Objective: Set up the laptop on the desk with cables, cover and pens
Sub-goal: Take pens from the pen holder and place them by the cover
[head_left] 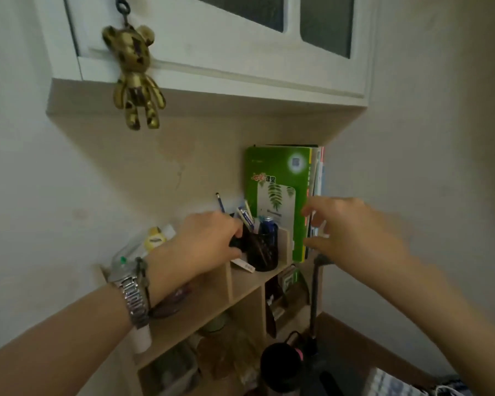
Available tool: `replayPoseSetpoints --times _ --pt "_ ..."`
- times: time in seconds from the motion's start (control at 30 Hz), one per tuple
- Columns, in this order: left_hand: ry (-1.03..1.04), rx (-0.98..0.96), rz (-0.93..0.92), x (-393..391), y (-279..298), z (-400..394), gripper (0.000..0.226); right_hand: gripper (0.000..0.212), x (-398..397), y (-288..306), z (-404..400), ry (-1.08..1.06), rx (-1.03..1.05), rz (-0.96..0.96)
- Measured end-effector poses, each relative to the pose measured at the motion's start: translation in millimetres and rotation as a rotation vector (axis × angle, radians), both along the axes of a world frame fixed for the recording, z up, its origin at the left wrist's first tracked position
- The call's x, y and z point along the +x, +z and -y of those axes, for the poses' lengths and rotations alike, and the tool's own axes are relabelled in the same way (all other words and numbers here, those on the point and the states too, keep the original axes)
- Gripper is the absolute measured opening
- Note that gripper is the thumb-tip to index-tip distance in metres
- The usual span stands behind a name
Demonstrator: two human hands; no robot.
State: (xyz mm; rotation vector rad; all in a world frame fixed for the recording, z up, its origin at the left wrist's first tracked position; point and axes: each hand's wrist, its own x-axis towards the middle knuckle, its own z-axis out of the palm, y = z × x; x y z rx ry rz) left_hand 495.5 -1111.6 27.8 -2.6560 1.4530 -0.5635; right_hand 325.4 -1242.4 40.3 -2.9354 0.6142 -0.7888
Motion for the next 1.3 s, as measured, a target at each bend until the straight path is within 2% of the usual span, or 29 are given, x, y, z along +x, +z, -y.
replayPoseSetpoints --times 0.23,0.43,0.53,0.77,0.93,1.13,1.23,1.3 --pt "0.007 -0.049 -0.121 78.9 -4.2 25.6 0.03 0.04 118.9 -39.9 13.4 -0.028 0.295 0.125" --pt "-0.081 -0.093 -0.145 105.2 -14.8 53.6 0.029 0.031 165.4 -89.4 39.3 -0.102 0.469 0.287" --pt "-0.126 -0.119 -0.166 111.0 -23.3 67.4 0.03 0.029 176.7 -102.8 49.0 -0.099 0.486 0.366" --pt "-0.181 -0.169 -0.186 113.2 -41.0 91.1 0.039 0.023 191.9 -106.0 63.6 -0.08 0.483 0.36" --pt "-0.154 -0.191 -0.188 115.2 -42.4 105.7 0.033 0.013 196.3 -105.5 68.8 -0.089 0.453 0.354" --pt "-0.149 -0.22 -0.232 121.1 -47.1 112.8 0.014 0.006 196.2 -106.0 71.7 -0.086 0.445 0.348" --pt "-0.156 -0.251 -0.299 121.4 -44.8 112.2 0.004 0.006 196.3 -103.6 72.2 -0.096 0.458 0.362" --pt "-0.166 -0.277 -0.307 120.4 -42.2 111.0 0.005 0.008 196.8 -99.3 72.7 -0.101 0.46 0.376"
